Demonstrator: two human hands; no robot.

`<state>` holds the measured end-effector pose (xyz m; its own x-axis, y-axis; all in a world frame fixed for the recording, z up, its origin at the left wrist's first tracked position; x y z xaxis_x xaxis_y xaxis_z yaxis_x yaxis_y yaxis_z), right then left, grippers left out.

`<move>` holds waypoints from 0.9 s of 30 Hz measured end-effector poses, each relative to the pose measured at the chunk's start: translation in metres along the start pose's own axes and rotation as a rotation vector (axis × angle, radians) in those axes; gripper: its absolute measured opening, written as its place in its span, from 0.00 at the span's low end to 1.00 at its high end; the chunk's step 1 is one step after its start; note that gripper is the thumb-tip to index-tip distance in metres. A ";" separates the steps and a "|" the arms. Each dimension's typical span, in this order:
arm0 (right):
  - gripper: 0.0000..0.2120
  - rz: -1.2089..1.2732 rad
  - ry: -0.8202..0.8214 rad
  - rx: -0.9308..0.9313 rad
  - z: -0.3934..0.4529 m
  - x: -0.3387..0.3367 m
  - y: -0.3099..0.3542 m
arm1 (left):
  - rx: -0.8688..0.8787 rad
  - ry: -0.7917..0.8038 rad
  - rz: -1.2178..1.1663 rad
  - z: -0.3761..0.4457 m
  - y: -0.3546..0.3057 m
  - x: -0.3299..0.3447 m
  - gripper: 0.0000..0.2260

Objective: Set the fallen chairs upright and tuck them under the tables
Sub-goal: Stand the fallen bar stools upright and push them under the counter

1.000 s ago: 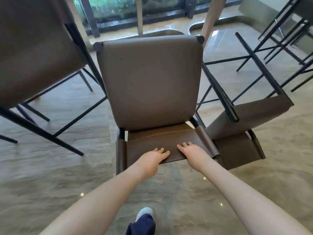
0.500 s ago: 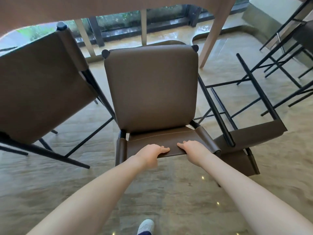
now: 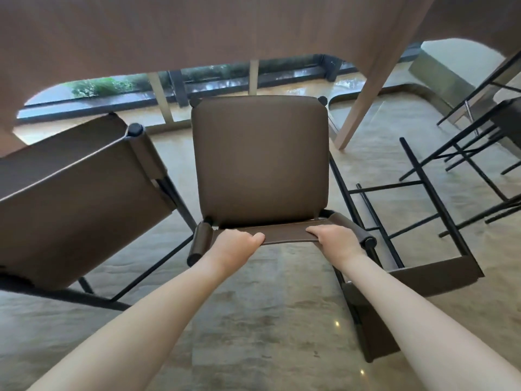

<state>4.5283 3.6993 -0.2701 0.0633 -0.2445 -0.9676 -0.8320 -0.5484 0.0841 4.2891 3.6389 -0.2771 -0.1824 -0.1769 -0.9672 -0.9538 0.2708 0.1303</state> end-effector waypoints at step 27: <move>0.10 -0.047 0.063 -0.051 0.148 -0.117 -0.042 | -0.177 0.024 -0.199 0.128 0.103 -0.107 0.13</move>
<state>4.4736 3.8696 -0.1954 0.1376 -0.2670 -0.9538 -0.7984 -0.5999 0.0527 4.2412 3.8069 -0.1881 0.0096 -0.2332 -0.9724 -0.9979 0.0593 -0.0241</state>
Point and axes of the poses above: each hand's wrist, its own z-axis towards the middle knuckle, its own x-axis out of the palm, y = z × x, the point moved 1 cm from there along z, towards the middle knuckle, and after that the axes turned 7 degrees about -x, right-handed, at the moved point
